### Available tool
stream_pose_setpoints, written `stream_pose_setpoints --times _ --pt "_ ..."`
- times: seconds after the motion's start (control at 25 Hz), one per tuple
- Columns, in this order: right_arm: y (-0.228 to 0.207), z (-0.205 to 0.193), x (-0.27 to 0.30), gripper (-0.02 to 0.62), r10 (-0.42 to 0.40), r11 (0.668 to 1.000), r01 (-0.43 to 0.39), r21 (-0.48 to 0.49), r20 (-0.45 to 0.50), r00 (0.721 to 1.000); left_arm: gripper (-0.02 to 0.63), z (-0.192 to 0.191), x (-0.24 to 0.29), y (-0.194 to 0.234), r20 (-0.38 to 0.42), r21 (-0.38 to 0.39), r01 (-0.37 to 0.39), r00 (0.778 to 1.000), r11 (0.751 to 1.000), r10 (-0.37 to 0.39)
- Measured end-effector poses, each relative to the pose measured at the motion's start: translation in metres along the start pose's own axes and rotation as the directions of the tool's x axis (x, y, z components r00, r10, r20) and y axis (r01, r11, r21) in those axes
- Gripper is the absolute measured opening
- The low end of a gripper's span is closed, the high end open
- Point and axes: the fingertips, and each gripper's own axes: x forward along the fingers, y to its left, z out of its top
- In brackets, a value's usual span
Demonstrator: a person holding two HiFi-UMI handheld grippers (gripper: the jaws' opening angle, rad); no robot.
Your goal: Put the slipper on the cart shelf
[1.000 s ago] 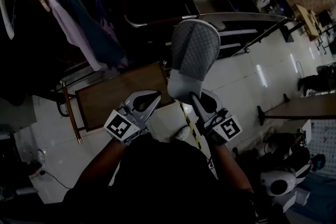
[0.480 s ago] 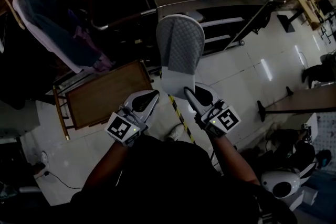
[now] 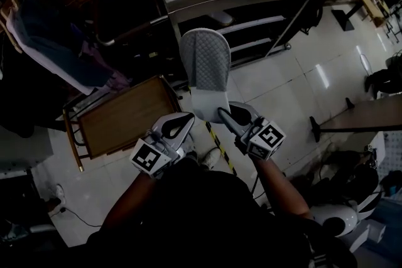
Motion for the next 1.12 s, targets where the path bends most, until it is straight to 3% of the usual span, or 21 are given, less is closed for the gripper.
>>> stream_pose_setpoints --times 0.48,0.76,1.12 --pt "-0.036 -0.038 0.045 0.061 0.000 0.994 0.012 0.110 -0.108 0.994 0.002 -0.016 0.010 0.072 0.006 -0.012 0.019 1.000 1.000 -0.019" --pt "-0.067 -0.080 0.069 0.061 0.003 0.960 0.055 0.276 -0.208 0.978 0.002 -0.020 0.015 0.111 0.032 -0.038 0.054 0.998 0.998 -0.053" --pt "-0.103 -0.128 0.088 0.061 0.004 0.922 0.113 0.371 -0.300 0.954 0.002 -0.035 0.020 0.146 0.036 -0.093 0.065 0.997 0.994 -0.062"
